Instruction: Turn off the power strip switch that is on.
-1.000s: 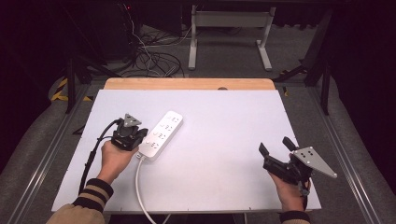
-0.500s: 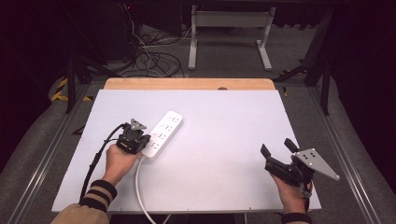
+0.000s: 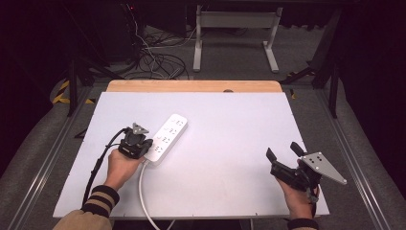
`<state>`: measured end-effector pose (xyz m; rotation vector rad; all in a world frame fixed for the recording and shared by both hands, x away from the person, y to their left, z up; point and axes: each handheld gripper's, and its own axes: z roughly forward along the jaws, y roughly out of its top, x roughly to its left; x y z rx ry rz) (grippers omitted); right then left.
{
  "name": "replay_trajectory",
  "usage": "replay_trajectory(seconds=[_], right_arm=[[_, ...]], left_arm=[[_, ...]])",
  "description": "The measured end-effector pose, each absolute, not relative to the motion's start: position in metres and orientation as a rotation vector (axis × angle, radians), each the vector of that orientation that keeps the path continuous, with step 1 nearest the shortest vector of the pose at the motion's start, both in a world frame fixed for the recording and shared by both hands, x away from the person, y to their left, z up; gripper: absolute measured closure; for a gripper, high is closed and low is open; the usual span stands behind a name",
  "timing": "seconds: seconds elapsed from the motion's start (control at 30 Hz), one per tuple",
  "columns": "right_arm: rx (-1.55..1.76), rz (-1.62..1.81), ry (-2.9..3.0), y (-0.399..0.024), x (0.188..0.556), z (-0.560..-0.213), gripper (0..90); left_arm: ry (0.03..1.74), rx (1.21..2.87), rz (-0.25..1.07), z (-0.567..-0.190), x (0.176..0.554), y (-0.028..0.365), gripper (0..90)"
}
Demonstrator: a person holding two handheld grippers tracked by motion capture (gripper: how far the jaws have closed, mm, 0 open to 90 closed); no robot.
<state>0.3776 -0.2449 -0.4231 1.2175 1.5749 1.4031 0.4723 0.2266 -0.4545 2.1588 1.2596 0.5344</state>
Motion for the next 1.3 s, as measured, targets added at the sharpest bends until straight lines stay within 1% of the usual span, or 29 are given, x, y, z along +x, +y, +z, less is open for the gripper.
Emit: replay_trajectory(seconds=[0.1,0.27,0.57,0.6,0.7,0.8,0.9,1.3], right_arm=[[1.219,1.401,1.571,-0.246,0.377,-0.423,14.4],[1.218,1.4,1.572,-0.244,0.377,-0.422,14.4],[1.217,1.398,1.574,-0.242,0.378,-0.421,14.4],[1.216,1.394,1.575,-0.243,0.378,-0.421,14.4],[1.219,1.394,1.57,-0.244,0.378,-0.421,14.4],[1.213,1.397,1.572,-0.243,0.377,-0.421,14.4],[1.211,1.401,1.572,-0.243,0.375,-0.421,14.4],[1.231,1.395,1.557,-0.25,0.374,-0.421,14.4]], left_arm=[[1.259,2.156,0.531,-0.455,0.472,0.227,90.0],[1.23,2.181,0.579,-0.455,0.471,0.224,90.0],[1.199,2.206,0.616,-0.456,0.469,0.222,90.0],[1.187,2.207,0.597,-0.457,0.468,0.22,90.0],[1.174,2.23,0.648,-0.458,0.467,0.212,90.0],[1.186,2.222,0.659,-0.458,0.467,0.21,90.0],[1.195,2.219,0.626,-0.457,0.468,0.212,90.0],[1.193,2.224,0.637,-0.457,0.467,0.212,90.0]])
